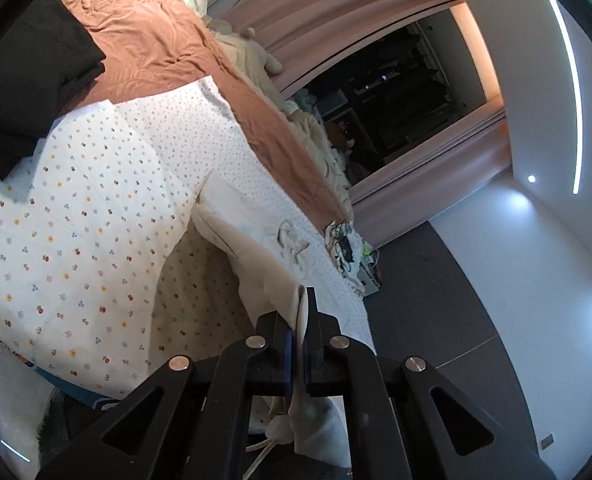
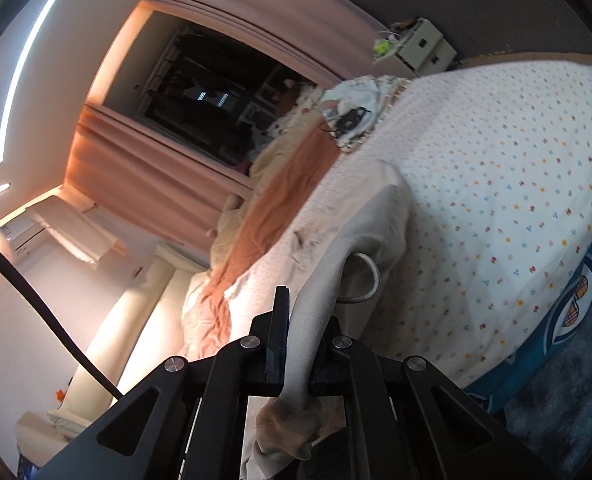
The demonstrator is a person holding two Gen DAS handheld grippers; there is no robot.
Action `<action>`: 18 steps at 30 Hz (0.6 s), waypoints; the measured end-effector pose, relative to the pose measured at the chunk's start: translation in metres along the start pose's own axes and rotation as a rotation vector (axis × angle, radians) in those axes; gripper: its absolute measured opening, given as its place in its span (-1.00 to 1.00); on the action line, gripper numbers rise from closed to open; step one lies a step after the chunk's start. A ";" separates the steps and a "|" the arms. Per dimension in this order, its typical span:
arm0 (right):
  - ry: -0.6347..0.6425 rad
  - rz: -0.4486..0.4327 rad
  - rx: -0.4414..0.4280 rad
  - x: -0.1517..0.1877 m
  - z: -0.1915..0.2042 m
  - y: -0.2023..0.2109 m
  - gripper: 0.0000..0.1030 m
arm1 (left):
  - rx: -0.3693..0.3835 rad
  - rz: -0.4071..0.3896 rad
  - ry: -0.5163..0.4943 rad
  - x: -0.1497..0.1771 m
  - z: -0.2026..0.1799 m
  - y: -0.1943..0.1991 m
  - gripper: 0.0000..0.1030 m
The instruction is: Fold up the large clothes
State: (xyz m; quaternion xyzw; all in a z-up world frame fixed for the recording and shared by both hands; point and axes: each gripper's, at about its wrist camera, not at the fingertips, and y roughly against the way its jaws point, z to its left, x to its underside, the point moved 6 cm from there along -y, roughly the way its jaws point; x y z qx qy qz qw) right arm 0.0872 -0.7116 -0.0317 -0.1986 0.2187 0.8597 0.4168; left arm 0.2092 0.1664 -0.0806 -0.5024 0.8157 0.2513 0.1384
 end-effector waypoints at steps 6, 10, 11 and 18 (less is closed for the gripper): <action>0.040 -0.028 -0.088 -0.001 0.032 0.040 -0.94 | 0.078 -0.087 -0.025 -0.008 -0.037 0.059 -0.89; 0.067 -0.047 -0.138 -0.003 0.051 0.064 -0.94 | 0.109 -0.136 -0.041 -0.014 -0.057 0.089 -0.89; 0.076 -0.052 -0.144 -0.001 0.050 0.066 -0.94 | 0.110 -0.145 -0.044 -0.014 -0.060 0.094 -0.89; 0.082 -0.065 -0.160 0.005 0.041 0.059 -0.94 | 0.107 -0.165 -0.057 -0.020 -0.065 0.099 -0.89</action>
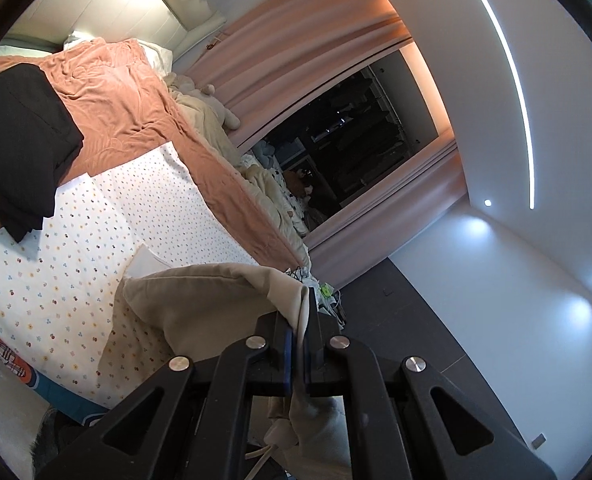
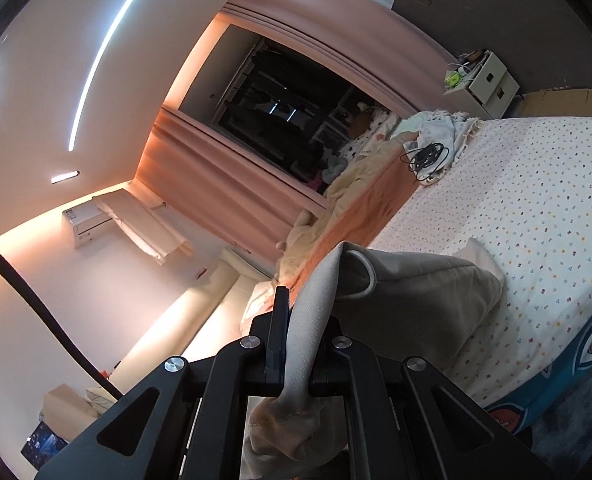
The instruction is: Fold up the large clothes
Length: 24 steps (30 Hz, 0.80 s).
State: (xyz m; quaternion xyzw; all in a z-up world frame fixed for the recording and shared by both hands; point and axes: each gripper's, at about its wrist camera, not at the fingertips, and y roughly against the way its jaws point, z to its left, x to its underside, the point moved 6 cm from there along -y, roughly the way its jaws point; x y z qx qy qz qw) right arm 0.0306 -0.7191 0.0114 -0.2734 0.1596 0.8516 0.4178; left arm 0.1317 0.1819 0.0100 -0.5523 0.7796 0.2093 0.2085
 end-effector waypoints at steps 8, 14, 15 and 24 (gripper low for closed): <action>-0.043 0.025 0.046 -0.016 -0.019 -0.039 -0.94 | -0.034 0.023 0.003 -0.012 0.008 -0.034 -0.89; -0.059 0.013 0.072 -0.043 -0.022 -0.075 -0.94 | -0.047 0.049 -0.023 -0.029 0.007 -0.080 -0.89; -0.064 0.010 0.080 -0.047 -0.025 -0.082 -0.94 | -0.045 0.057 -0.023 -0.031 0.008 -0.089 -0.89; -0.116 0.004 0.141 -0.070 -0.055 -0.147 -0.94 | -0.101 0.101 -0.027 -0.048 0.027 -0.162 -0.89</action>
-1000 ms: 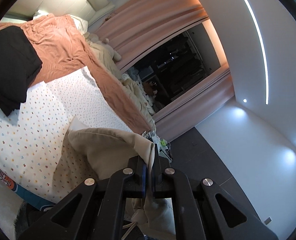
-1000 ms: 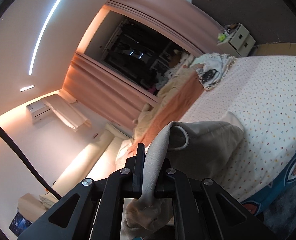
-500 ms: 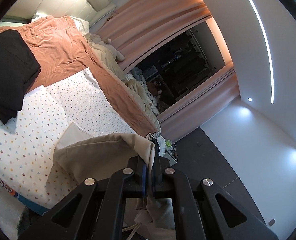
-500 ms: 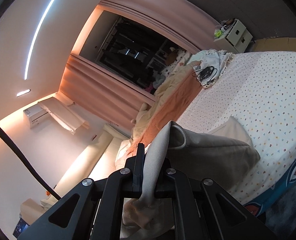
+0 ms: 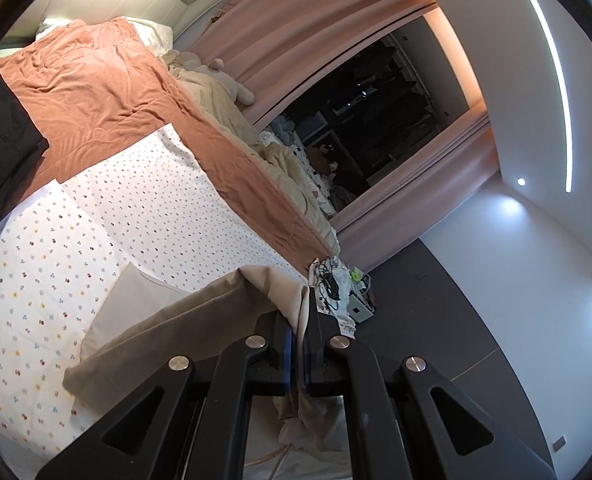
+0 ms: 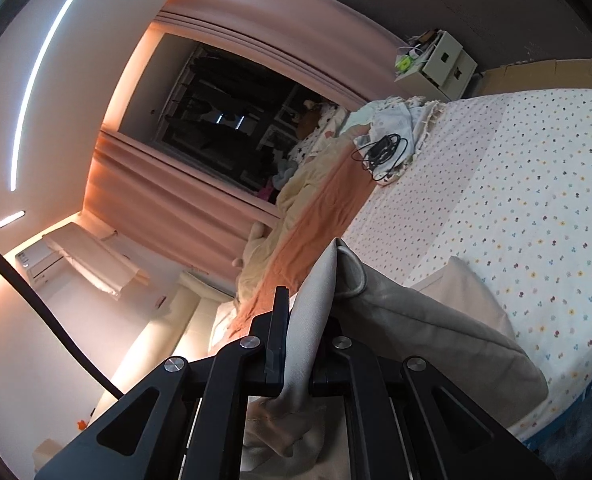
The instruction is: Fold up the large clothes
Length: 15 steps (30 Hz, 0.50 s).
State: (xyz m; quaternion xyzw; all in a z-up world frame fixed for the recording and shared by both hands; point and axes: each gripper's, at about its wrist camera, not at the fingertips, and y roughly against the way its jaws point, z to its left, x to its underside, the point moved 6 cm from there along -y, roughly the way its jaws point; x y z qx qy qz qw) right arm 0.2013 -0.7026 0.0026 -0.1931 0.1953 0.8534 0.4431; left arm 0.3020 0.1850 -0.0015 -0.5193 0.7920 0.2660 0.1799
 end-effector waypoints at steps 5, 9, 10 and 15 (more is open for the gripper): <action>-0.007 0.022 0.038 -0.001 -0.003 -0.039 -0.94 | -0.042 0.029 0.042 -0.006 0.027 -0.039 -0.89; -0.029 0.033 0.065 -0.002 -0.011 -0.062 -0.94 | -0.073 0.058 0.066 -0.006 0.047 -0.069 -0.89; -0.038 0.038 0.073 -0.002 -0.015 -0.067 -0.94 | -0.081 0.065 0.073 -0.006 0.052 -0.076 -0.89; -0.078 0.069 0.130 0.004 -0.034 -0.091 -0.92 | -0.125 0.107 0.120 0.002 0.084 -0.114 -0.89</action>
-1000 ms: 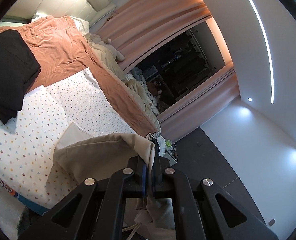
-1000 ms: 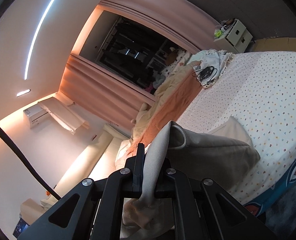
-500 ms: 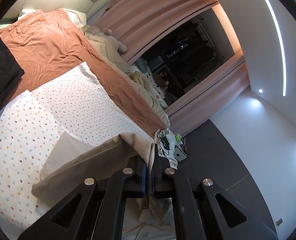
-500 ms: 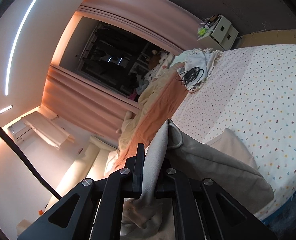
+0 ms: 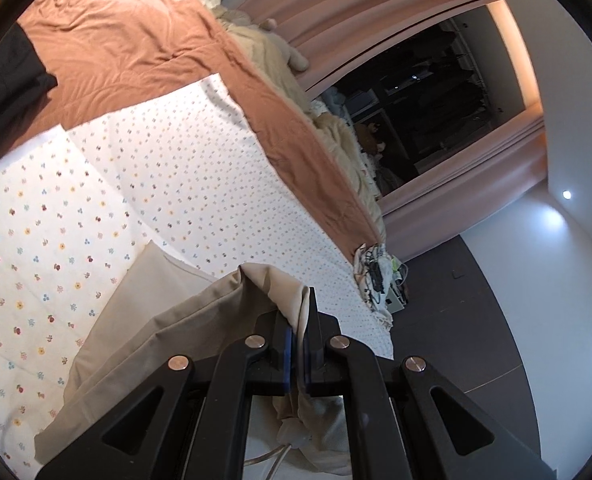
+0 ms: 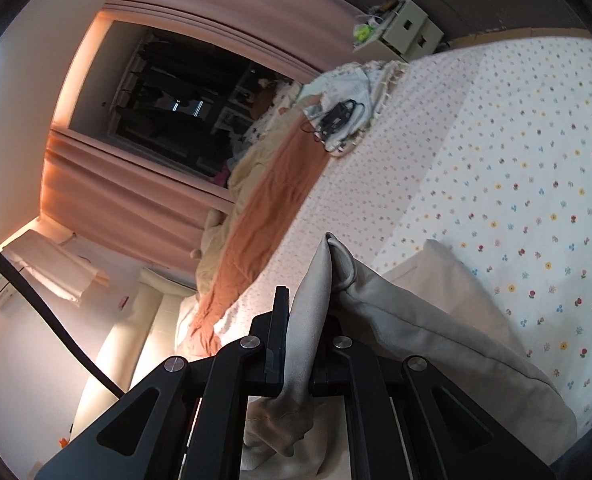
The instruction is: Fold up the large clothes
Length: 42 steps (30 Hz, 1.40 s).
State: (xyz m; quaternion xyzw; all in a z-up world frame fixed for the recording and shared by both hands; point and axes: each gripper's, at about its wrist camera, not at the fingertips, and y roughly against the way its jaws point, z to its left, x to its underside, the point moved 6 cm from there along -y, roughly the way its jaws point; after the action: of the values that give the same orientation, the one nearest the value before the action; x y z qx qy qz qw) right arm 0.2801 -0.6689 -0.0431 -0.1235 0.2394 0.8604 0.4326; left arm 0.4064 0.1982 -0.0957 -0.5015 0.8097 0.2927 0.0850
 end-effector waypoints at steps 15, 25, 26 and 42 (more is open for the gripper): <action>-0.058 0.041 0.153 0.017 -0.036 -0.070 -0.84 | -0.114 0.083 0.141 0.011 0.071 -0.100 -0.89; -0.048 0.058 0.130 0.028 -0.022 -0.090 0.47 | -0.002 0.047 0.242 0.017 0.067 -0.118 0.90; -0.043 0.059 0.132 0.029 -0.019 -0.090 0.47 | -0.001 0.051 0.236 0.017 0.064 -0.116 0.90; 0.242 0.247 0.175 0.087 0.051 -0.108 0.47 | -0.059 0.043 0.119 0.046 0.064 -0.024 0.90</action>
State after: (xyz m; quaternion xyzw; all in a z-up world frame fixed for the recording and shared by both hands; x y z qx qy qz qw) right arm 0.3145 -0.5277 -0.0686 -0.1576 0.3768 0.8619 0.3006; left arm 0.3947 0.1909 -0.1771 -0.5026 0.8150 0.2880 0.0157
